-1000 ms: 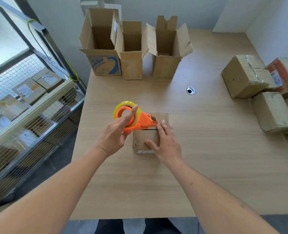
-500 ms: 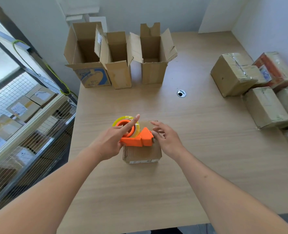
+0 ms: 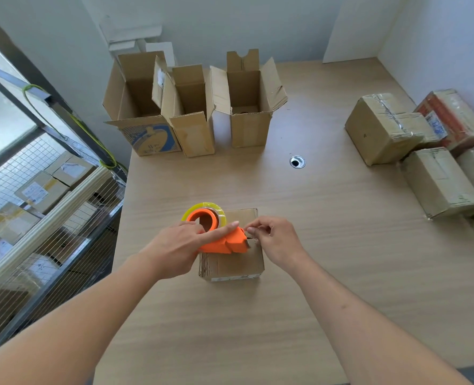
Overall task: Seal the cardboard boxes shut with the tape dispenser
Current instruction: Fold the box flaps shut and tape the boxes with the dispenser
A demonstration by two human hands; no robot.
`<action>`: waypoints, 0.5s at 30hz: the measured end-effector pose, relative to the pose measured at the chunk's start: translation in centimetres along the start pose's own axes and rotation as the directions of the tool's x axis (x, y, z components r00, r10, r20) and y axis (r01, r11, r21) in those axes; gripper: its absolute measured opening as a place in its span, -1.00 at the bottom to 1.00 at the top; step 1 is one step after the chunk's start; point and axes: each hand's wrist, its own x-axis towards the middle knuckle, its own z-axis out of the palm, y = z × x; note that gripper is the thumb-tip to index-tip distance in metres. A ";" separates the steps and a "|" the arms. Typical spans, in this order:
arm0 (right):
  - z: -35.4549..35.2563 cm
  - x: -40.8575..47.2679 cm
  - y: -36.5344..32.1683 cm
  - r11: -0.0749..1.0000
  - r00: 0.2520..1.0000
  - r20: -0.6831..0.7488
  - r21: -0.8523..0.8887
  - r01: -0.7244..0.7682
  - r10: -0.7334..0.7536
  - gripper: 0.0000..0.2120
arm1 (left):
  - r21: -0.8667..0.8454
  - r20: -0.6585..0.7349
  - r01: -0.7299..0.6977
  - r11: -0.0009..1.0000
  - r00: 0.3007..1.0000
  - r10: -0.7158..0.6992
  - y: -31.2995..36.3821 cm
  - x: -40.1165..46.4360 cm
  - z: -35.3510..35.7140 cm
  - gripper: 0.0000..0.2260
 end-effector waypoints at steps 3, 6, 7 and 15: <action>-0.9 0.1 0.4 0.998 1.000 0.008 -0.057 -0.016 0.016 -0.82 | 0.031 0.009 -0.015 0.999 1.000 0.014 -0.1 0.0 0.0 -0.13; -1.8 0.0 1.3 0.996 0.998 -0.005 -0.053 -0.069 0.069 -0.79 | 0.055 0.023 -0.008 0.998 1.000 0.007 0.1 0.0 -0.1 -0.13; -2.2 0.0 1.5 0.994 0.995 -0.003 -0.035 -0.100 0.100 -0.81 | 0.060 0.027 -0.006 0.998 1.000 0.004 0.1 0.1 -0.1 -0.12; -4.8 0.4 3.4 0.951 0.950 0.045 -0.001 -0.309 0.309 -0.88 | 0.088 0.055 -0.016 0.996 0.998 0.011 0.4 0.7 -0.2 -0.10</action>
